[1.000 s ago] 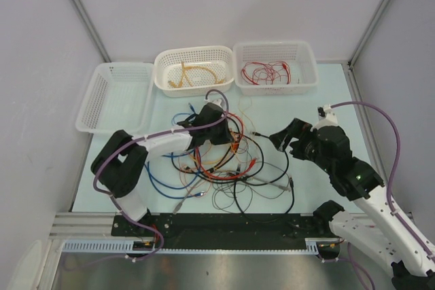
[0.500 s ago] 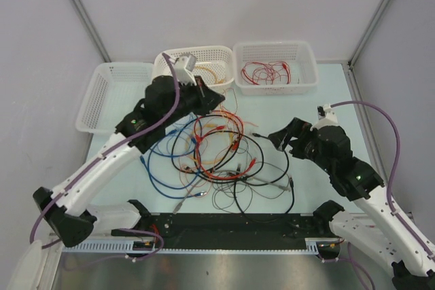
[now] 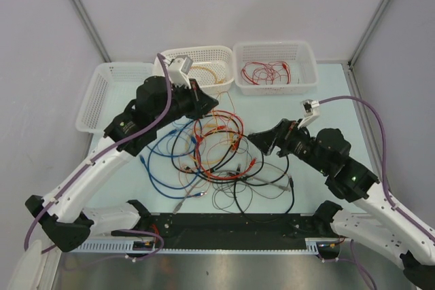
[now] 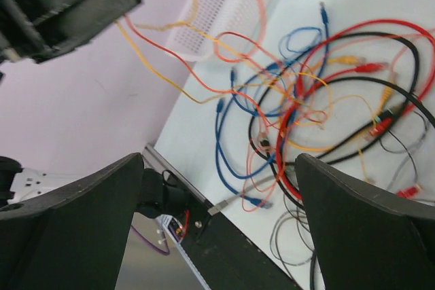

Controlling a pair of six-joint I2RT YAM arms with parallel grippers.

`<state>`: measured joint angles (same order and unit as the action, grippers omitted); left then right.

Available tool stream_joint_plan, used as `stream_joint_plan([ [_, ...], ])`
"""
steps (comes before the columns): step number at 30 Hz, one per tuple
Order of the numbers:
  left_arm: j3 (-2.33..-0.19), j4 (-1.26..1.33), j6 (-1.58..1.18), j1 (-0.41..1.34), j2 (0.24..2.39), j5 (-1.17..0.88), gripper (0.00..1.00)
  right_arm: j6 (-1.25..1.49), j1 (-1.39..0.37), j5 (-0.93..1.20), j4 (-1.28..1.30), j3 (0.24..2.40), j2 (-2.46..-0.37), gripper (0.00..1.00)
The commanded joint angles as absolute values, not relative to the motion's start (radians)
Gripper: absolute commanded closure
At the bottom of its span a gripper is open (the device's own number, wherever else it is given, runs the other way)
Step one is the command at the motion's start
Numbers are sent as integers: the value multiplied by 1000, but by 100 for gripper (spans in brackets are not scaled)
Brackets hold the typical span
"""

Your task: Untangle the cables

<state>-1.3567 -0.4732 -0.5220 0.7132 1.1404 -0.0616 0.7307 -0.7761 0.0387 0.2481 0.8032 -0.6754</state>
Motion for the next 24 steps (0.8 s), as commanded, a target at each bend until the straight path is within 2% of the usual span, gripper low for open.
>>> stream_joint_plan([
  [1, -1319, -448, -531, 716, 1137, -95, 100, 706, -830, 63, 83, 837, -701, 0],
  [6, -1286, -410, -578, 735, 1154, -126, 100, 674, -913, 40, 16, 848, -788, 1],
  [8, -1281, -397, -589, 747, 1167, -127, 100, 644, -955, 8, 9, 856, -811, 4],
  [9, -1281, -393, -598, 759, 1169, -132, 100, 631, -968, 0, 8, 862, -827, 12],
  [12, -1292, -385, -601, 787, 1189, -130, 100, 585, -1005, -47, 8, 890, -882, 28],
  [13, -1296, -387, -604, 793, 1196, -129, 100, 580, -1006, -57, 9, 893, -902, 30],
  [24, -1290, -379, -620, 847, 1206, -129, 100, 514, -1012, -164, -40, 894, -1003, 36],
])
